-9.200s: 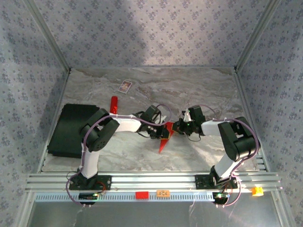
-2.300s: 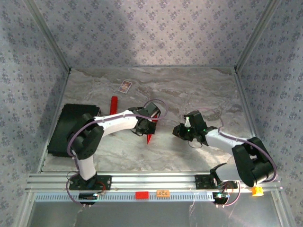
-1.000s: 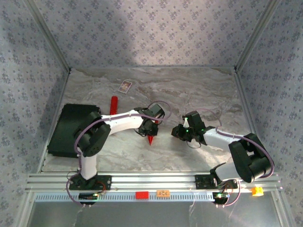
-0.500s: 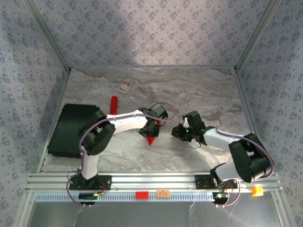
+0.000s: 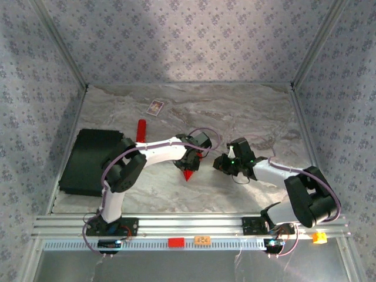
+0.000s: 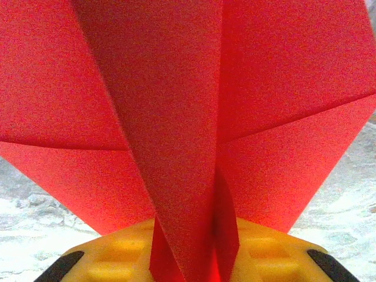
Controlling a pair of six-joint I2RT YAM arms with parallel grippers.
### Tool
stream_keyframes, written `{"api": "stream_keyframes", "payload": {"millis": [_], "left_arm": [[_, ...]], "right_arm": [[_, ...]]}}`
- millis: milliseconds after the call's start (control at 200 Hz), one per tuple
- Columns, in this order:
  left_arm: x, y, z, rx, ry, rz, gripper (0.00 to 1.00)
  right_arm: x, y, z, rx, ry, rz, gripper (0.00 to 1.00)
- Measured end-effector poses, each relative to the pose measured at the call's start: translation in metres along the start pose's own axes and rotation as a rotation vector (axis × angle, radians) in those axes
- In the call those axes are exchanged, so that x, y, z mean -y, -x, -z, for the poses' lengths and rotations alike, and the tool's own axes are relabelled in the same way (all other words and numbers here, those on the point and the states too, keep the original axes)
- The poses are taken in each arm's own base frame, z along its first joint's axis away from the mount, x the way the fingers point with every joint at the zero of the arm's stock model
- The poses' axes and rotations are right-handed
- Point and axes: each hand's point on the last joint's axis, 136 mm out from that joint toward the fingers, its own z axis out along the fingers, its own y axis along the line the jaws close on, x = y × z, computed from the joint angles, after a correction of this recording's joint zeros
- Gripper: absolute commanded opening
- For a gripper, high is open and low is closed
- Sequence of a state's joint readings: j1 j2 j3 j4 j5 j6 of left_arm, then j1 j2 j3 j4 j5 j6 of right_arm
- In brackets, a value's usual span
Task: Fold a paper plane with a square sheet of paper (pick it up from the middle)
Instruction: Turn over a paper plane at the center of the table.
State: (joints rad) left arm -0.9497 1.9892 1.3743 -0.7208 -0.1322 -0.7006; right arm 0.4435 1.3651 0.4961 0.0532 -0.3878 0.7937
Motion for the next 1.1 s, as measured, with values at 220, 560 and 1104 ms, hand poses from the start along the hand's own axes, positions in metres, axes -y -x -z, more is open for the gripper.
{"api": "stream_keyframes", "payload": {"millis": [220, 560, 1104], "left_arm": [[0.001, 0.001, 0.000, -0.006, 0.005, 0.033, 0.30], [0.004, 0.002, 0.000, 0.002, 0.011, 0.066, 0.32], [0.008, 0.002, 0.002, 0.010, 0.012, 0.095, 0.34]], "right_arm": [[-0.004, 0.011, 0.013, 0.050, 0.014, -0.001, 0.21], [-0.001, 0.010, 0.015, 0.052, 0.009, -0.008, 0.21], [0.001, 0.015, 0.026, 0.076, 0.002, 0.003, 0.23]]}}
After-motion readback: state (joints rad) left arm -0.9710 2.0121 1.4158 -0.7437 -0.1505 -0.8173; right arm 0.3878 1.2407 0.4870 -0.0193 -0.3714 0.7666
